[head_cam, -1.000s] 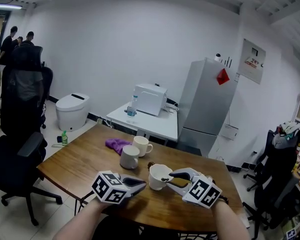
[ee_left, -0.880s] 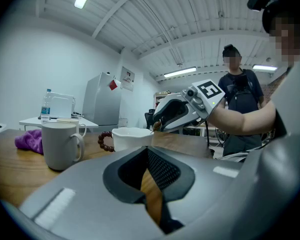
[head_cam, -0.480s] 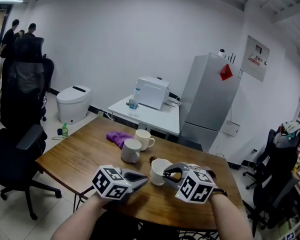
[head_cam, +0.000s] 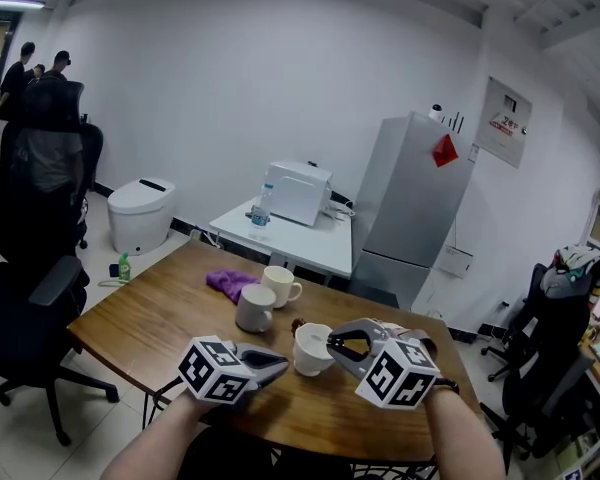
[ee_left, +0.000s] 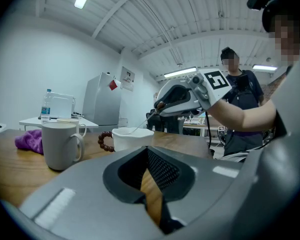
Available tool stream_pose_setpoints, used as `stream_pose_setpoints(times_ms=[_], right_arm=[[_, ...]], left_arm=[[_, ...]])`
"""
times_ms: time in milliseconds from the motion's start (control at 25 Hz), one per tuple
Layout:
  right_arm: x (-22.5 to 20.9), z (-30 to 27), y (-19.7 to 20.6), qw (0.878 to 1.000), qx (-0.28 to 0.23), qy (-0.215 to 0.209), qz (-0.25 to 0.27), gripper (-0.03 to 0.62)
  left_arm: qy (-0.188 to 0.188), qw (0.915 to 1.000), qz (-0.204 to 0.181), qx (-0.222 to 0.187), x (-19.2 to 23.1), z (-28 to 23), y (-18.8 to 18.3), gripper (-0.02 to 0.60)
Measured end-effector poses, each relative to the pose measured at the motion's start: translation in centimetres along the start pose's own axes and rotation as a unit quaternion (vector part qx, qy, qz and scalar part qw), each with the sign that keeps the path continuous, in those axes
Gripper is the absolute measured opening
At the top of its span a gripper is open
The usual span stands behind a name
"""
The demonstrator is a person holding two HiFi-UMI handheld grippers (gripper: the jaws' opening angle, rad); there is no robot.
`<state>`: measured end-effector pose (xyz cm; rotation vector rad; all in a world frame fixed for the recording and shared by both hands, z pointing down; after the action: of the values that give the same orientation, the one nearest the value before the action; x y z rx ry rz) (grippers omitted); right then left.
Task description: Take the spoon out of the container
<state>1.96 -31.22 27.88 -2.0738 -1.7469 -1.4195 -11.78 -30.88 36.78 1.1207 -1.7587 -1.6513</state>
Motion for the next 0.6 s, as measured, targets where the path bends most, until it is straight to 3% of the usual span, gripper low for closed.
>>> stream_pose_setpoints(times_ms=[280, 600], right_arm=[[-2.0, 2.8, 1.5, 0.999, 0.001, 0.044, -0.009, 0.049], [-2.7, 3.6, 7.5, 0.995, 0.050, 0.075, -0.044, 0.051]], left_arm=[[0.000, 1.0000, 0.000, 0.000, -0.1, 0.0, -0.1, 0.011], [0.000, 1.0000, 0.000, 0.001, 0.1, 0.1, 0.0, 0.012]])
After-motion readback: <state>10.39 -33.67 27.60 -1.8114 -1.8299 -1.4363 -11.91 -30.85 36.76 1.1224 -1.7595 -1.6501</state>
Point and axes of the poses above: the fingertips, and each gripper's own axes: z backward along the fingers, x to its left, y out of its underside, the point moved 7 cm from there along z, backward along the fingers, and after that the axes turned 15 degrees about -z, right-handed, at the moved point
